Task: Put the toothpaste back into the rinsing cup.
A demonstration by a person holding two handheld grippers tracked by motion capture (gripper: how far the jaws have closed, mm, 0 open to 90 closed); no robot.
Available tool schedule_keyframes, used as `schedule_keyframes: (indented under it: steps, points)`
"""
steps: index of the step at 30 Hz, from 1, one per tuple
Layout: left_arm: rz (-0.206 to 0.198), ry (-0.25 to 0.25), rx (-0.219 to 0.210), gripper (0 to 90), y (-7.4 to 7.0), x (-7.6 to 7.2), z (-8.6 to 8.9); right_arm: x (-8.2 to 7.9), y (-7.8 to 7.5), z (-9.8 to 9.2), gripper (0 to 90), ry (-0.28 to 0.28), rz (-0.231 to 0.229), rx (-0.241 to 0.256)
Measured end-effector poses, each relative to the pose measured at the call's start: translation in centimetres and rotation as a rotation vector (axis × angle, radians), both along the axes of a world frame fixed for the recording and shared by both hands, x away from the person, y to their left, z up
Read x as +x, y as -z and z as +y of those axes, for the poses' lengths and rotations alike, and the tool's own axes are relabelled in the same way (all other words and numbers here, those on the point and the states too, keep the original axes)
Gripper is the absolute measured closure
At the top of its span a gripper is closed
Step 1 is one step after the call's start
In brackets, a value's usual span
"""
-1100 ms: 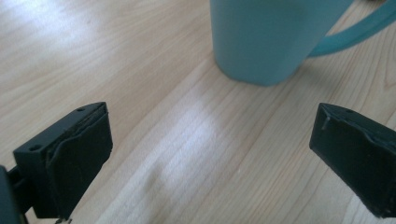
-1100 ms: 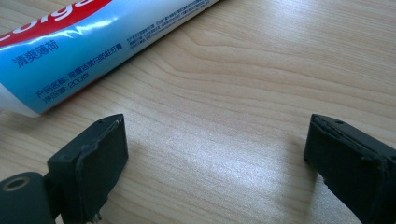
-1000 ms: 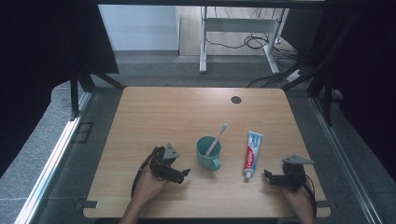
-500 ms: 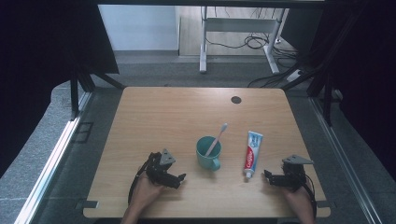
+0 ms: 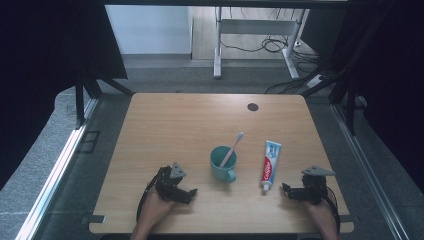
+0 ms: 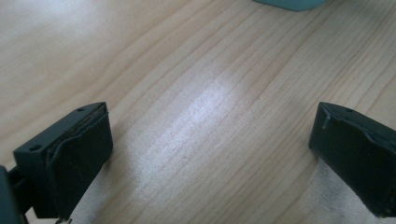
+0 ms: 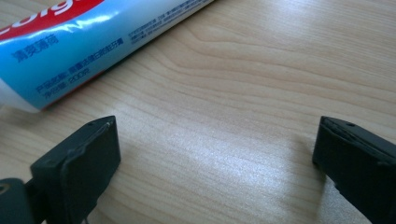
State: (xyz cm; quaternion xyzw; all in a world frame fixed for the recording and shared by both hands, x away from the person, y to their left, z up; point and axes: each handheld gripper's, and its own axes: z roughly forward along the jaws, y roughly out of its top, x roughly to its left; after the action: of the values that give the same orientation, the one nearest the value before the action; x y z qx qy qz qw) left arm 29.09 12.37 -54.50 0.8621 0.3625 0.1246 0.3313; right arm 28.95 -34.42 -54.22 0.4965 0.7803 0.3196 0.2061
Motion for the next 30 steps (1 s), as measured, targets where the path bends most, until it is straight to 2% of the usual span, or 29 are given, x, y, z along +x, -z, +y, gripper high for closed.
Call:
schedule_keyframes:
  steps: [4,14,23,28,30]
  points:
    - [-0.002,0.0,0.001,0.0,0.0,0.0,0.0,0.0,-0.3,0.1,0.0,-0.007,0.01,-0.014]
    - [-0.004,-0.02,-0.003,0.9,0.0,0.0,0.1,-0.1,-1.8,0.2,1.5,-0.03,0.05,0.035]
    - [-0.006,-0.04,-0.005,2.2,0.0,0.0,0.2,0.6,-2.7,-0.4,30.5,-0.025,0.038,0.098]
    - [-0.008,-0.042,-0.007,2.6,0.0,0.0,0.2,1.5,-2.8,-0.8,51.2,-0.044,0.036,0.138]
    - [-0.008,-0.043,-0.007,2.7,0.0,0.0,0.2,1.8,-2.8,-0.8,58.6,-0.041,0.036,0.129]
